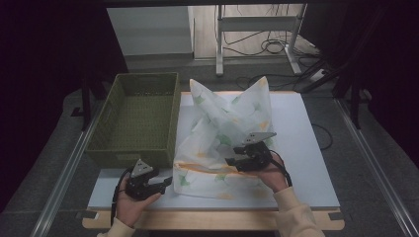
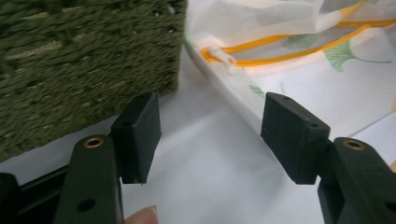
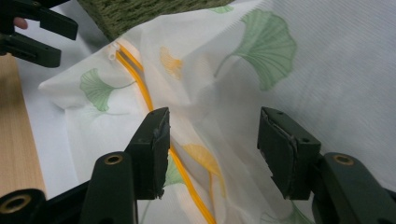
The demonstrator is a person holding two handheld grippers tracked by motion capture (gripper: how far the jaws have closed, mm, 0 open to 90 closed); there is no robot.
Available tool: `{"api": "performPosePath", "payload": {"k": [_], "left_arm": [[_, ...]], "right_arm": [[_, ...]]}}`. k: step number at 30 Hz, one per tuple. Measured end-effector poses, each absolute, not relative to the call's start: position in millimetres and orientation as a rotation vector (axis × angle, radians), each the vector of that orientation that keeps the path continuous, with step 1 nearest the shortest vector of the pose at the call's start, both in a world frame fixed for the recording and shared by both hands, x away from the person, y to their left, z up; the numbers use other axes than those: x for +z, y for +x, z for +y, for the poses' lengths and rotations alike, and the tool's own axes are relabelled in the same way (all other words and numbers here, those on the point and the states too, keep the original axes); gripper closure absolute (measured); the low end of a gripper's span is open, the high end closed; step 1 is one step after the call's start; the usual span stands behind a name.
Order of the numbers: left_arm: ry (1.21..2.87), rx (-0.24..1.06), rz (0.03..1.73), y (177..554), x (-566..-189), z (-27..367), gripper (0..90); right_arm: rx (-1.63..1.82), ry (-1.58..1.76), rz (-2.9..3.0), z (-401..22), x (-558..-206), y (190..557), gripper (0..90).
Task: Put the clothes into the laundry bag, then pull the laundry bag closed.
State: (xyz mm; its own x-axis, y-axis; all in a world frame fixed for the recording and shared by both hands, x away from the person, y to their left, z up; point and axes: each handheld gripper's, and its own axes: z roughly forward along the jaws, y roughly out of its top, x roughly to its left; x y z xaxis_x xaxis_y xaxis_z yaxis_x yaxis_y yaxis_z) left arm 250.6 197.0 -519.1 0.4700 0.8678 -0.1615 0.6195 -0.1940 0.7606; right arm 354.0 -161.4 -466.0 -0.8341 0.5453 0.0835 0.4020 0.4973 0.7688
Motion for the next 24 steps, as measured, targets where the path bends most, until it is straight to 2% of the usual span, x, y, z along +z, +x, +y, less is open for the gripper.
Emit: {"api": "performPosePath", "payload": {"k": [24], "left_arm": [[1.904,0.370,1.255,254,-525,209,37.0]], "right_arm": [[1.246,0.785,2.570,-137,-468,347,42.8]]}}
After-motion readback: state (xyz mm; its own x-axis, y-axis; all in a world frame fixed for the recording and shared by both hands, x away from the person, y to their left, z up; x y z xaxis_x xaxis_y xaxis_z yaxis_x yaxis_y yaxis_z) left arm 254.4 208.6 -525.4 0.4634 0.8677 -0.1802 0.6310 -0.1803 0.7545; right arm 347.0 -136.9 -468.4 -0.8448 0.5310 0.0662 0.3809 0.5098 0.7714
